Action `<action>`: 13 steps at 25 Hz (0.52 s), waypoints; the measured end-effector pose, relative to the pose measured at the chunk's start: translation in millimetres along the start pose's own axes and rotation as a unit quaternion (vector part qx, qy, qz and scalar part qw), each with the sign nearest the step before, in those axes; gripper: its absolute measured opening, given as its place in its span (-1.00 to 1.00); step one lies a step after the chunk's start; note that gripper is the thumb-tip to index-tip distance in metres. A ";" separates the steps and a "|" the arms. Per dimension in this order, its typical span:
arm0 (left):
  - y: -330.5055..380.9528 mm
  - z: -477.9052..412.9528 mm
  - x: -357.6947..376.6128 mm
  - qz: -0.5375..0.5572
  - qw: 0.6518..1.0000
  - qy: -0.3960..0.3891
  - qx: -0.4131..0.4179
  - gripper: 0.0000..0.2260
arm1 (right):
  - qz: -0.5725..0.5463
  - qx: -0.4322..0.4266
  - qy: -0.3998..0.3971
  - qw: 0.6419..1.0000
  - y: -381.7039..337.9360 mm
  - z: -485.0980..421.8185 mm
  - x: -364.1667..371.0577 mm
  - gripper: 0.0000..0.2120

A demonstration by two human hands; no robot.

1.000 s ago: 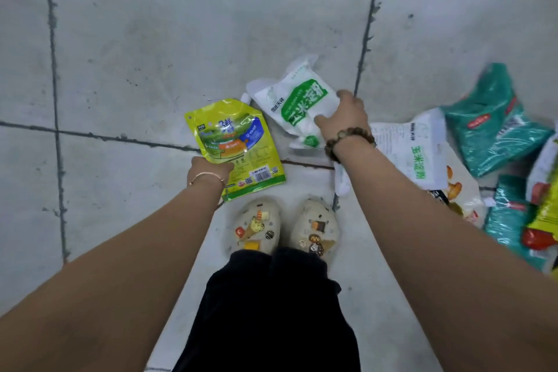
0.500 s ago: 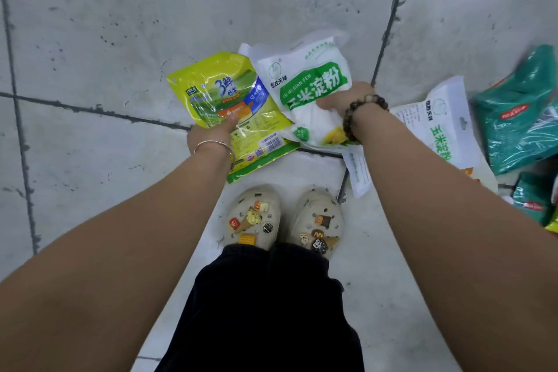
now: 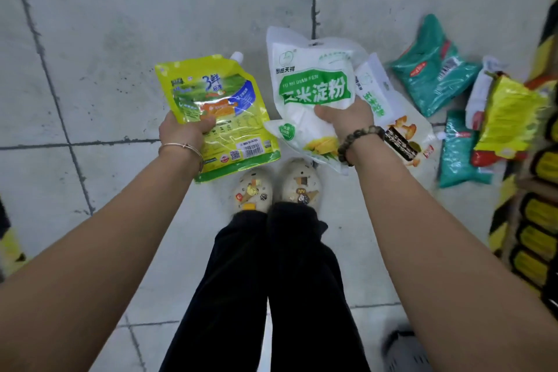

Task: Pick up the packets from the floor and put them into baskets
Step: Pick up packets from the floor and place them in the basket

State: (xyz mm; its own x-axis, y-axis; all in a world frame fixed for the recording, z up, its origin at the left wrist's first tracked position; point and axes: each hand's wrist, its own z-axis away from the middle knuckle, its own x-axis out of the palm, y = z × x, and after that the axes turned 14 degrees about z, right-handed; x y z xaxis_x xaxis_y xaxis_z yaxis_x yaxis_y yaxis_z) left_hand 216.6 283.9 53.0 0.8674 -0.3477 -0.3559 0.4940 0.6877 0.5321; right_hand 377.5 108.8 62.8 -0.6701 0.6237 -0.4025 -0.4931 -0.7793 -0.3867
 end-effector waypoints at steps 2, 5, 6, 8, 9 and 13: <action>23.7 35.0 -4.9 -0.004 0.998 -0.046 0.030 -0.70 | -0.014 -0.002 0.003 1.000 -4.6 33.4 -22.7 -0.77; 56.6 90.8 -16.5 -0.006 0.992 -0.106 0.062 -0.71 | -0.030 -0.008 0.030 0.999 -8.1 90.6 -56.3 -0.75; 69.2 109.9 -21.0 -0.007 0.991 -0.119 0.069 -0.71 | -0.038 -0.010 0.042 0.998 -11.7 111.5 -67.8 -0.76; 96.1 149.6 -31.1 -0.013 0.986 -0.149 0.074 -0.70 | -0.072 -0.015 0.066 0.995 -18.9 157.4 -92.7 -0.75; 110.8 171.7 -37.9 -0.022 0.983 -0.163 0.078 -0.70 | -0.088 -0.013 0.079 0.993 -21.4 183.3 -105.5 -0.72; 159.2 258.7 -66.2 -0.031 0.975 -0.195 0.097 -0.71 | -0.129 -0.009 0.125 0.984 -24.3 280.1 -154.4 -0.58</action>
State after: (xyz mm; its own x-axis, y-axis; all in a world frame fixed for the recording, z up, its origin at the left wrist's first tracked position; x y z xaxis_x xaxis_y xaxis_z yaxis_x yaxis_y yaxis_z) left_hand 253.3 251.5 360.0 0.7731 -0.6275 -0.0928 0.5156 0.5363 0.6682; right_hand 337.5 14.5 366.7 -0.3653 0.7972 -0.4806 -0.6167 -0.5940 -0.5165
